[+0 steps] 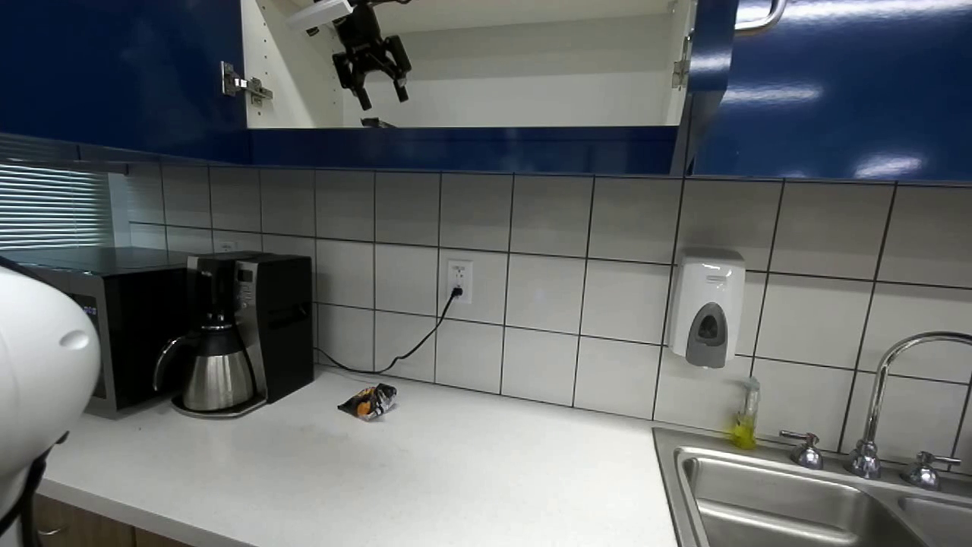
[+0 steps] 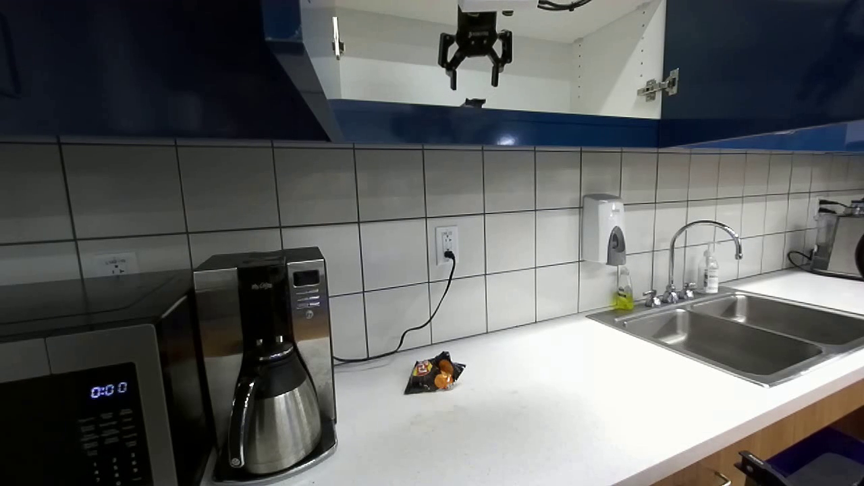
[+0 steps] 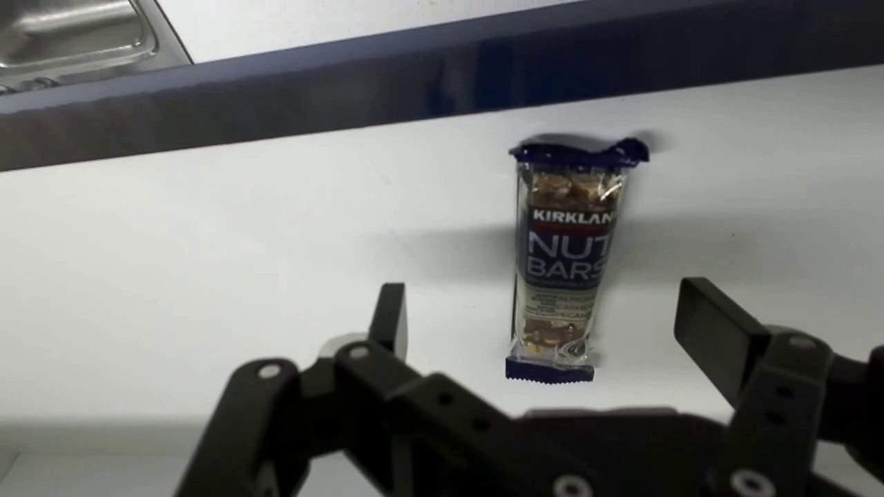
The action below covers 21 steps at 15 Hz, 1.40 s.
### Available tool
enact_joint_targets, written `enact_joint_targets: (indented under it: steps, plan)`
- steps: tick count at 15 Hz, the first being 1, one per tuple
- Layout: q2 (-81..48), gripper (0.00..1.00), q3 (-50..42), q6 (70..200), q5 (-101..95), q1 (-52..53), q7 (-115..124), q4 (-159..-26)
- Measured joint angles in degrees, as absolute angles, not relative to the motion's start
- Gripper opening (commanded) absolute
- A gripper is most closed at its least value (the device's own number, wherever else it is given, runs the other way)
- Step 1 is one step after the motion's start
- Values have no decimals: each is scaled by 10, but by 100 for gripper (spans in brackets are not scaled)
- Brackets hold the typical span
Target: Put the chocolate bar inside the cabinet
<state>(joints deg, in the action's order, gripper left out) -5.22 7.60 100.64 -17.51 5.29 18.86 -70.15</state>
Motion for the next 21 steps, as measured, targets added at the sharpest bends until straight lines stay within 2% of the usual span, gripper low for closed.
enact_joint_targets:
  steps: [9, 21]
  plan:
    - [47, 100, 57, 1006, -142, 53, 189, -808]
    - [253, 100, 45, 946, -116, 49, 177, -1015]
